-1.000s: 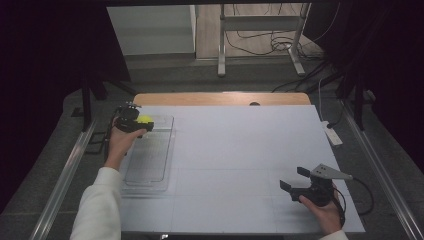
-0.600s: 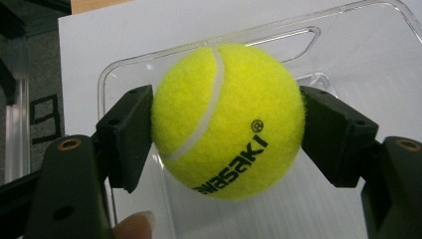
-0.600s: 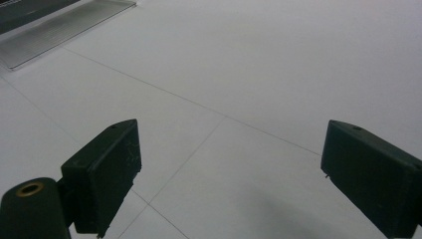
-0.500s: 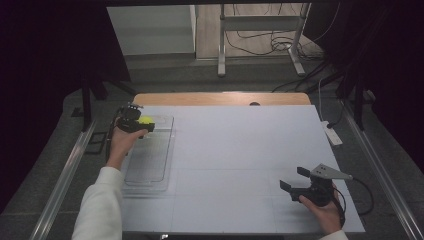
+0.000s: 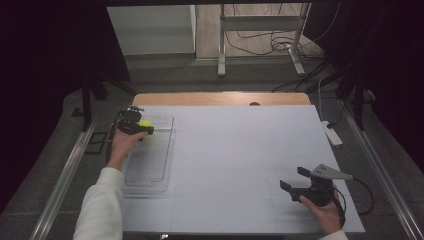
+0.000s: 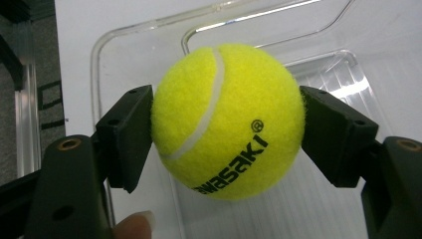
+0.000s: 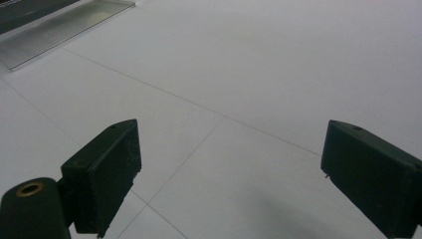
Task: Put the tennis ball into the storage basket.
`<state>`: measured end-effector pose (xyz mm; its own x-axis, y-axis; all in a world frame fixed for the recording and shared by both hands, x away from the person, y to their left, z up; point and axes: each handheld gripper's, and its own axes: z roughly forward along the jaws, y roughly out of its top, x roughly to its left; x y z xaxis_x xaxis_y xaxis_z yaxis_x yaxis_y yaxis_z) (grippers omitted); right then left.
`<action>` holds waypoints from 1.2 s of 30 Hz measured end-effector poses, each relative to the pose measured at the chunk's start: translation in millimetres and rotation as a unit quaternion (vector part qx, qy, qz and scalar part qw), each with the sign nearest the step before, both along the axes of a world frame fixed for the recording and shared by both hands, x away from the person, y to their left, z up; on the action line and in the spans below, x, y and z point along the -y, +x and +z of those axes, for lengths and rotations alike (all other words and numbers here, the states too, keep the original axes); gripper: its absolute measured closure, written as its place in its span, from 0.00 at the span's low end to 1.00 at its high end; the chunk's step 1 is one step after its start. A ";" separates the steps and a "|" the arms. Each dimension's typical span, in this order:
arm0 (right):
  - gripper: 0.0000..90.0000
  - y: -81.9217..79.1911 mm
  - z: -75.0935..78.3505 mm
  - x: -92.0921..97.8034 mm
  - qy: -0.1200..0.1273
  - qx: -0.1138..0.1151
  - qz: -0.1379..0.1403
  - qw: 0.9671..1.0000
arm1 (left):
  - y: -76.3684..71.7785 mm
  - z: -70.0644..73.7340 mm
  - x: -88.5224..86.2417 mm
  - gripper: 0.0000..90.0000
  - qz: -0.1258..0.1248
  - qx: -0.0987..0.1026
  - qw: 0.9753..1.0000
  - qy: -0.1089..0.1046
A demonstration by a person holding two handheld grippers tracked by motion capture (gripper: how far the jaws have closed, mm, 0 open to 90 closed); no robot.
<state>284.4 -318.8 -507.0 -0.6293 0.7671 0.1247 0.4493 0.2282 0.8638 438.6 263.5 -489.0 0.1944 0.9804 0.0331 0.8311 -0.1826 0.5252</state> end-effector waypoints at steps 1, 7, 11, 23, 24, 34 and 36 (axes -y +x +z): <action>0.10 0.1 -0.1 0.0 0.000 0.000 0.000 1.000 | 0.4 -1.2 0.5 0.30 0.001 -0.002 1.000 0.001; 0.10 0.0 -0.3 0.2 0.000 0.000 0.000 1.000 | 1.8 -5.6 4.8 0.30 -0.005 -0.011 1.000 0.006; 0.10 -0.1 -0.3 -0.1 0.000 0.000 0.000 1.000 | 2.8 -8.5 6.6 0.30 -0.009 -0.019 1.000 0.010; 0.10 0.3 -0.4 0.2 0.002 -0.001 0.000 1.000 | 1.7 -7.4 7.9 0.25 -0.006 -0.008 1.000 0.018; 0.10 0.2 -0.4 0.2 0.002 -0.001 0.001 1.000 | 1.5 -6.7 8.9 0.24 -0.004 -0.005 1.000 0.026; 0.10 0.1 -0.3 0.3 0.002 -0.001 0.000 1.000 | -5.5 6.1 11.1 0.18 -0.017 0.040 0.999 0.001; 0.10 0.2 -0.3 0.3 0.002 -0.001 0.000 1.000 | -7.5 9.2 10.9 0.18 -0.021 0.050 0.998 -0.007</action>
